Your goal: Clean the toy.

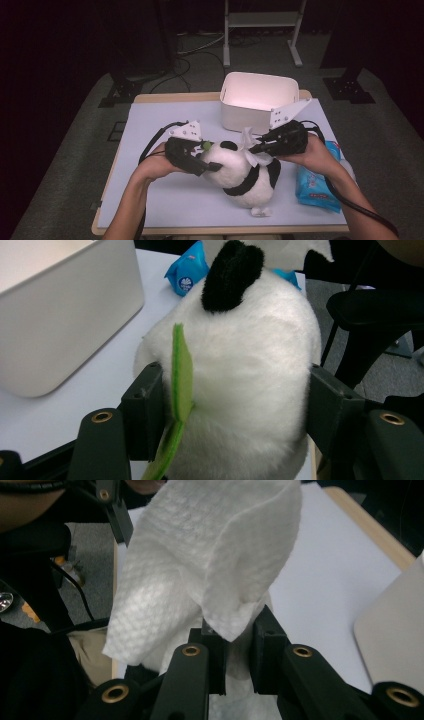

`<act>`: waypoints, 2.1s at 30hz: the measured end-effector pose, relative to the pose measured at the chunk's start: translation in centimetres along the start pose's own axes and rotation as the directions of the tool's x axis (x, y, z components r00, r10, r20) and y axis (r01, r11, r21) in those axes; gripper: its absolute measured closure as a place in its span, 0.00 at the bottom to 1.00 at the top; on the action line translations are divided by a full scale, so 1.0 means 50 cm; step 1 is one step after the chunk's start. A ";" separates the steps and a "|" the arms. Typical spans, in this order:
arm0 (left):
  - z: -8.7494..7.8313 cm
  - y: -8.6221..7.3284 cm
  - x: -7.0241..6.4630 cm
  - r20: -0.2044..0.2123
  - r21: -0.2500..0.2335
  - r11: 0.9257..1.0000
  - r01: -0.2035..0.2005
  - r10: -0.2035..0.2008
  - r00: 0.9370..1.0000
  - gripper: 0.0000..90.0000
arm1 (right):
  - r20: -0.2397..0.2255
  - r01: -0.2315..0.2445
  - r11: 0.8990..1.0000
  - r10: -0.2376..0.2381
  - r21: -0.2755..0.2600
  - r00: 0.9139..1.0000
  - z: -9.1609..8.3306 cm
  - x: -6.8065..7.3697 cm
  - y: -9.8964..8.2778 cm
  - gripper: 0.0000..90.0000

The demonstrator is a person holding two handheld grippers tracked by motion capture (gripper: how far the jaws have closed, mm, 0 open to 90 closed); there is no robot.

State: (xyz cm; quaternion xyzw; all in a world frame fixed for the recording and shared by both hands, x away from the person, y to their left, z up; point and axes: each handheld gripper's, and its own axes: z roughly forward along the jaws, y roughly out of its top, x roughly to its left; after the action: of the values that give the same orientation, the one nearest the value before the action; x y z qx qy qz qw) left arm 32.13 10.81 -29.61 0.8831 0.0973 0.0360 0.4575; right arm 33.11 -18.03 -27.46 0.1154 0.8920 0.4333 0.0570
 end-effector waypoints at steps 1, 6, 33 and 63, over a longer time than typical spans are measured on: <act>0.000 0.007 -0.001 0.001 0.005 1.000 -0.014 0.014 1.000 0.38 | 0.003 0.006 1.000 -0.006 -0.009 1.000 -0.002 0.001 0.006 0.88; -0.003 0.029 -0.006 -0.002 0.026 0.999 -0.037 0.038 0.999 0.38 | 0.010 0.038 0.999 -0.038 -0.007 0.999 -0.003 0.011 0.025 0.88; 0.012 -0.010 -0.004 0.037 -0.047 0.999 0.009 -0.008 0.999 0.32 | 0.006 -0.043 0.996 0.043 0.075 0.999 0.029 0.010 -0.077 0.87; 0.048 0.070 -0.010 -0.030 0.096 0.994 -0.058 0.061 0.998 0.32 | 0.042 0.058 0.993 -0.063 0.104 0.997 0.003 0.020 0.039 0.87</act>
State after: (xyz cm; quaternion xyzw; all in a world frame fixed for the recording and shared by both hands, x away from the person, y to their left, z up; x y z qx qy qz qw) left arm 32.51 6.82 -28.11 0.9057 0.0801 0.0596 0.4121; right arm 32.47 -16.50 -25.99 0.1008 0.9147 0.3822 0.0845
